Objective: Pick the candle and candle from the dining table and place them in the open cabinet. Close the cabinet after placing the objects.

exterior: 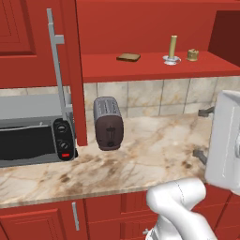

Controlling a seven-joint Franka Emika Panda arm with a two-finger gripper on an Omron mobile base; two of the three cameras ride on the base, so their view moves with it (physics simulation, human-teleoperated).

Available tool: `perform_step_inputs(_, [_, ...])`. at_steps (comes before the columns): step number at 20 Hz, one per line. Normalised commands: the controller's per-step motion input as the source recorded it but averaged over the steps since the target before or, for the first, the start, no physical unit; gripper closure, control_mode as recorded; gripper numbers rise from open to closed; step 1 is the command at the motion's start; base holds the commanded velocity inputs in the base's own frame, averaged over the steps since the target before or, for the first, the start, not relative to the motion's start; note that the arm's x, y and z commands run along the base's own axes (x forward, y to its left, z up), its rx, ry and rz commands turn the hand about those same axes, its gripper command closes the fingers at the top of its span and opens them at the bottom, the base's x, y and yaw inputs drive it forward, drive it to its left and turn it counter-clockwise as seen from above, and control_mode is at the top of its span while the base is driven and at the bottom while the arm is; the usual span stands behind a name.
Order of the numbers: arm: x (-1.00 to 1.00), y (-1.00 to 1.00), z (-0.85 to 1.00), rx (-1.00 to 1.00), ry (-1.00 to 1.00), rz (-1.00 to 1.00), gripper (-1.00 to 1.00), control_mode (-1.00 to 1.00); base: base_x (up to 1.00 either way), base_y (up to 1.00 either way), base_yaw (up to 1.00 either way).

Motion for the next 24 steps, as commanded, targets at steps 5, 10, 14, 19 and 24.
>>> perform_step_inputs(5, [-0.18, 0.37, 0.00, -0.10, -0.04, 0.26, -1.00, -1.00, 0.00, 0.00, 0.00])
perform_step_inputs(10, [-0.11, 0.40, -0.01, -0.08, 0.00, 0.14, -1.00, -1.00, 0.00, 0.00, 0.00])
perform_step_inputs(14, [-0.12, 0.37, 0.00, -0.08, 0.00, 0.10, -1.00, -1.00, 0.00, 0.00, 0.00])
perform_step_inputs(19, [-0.09, 0.41, -0.01, -0.12, -0.01, 0.02, -1.00, -1.00, 0.00, 0.00, 0.00])
perform_step_inputs(24, [-0.11, 0.37, 0.00, -0.11, -0.03, 0.00, -1.00, -1.00, 0.00, 0.00, 0.00])
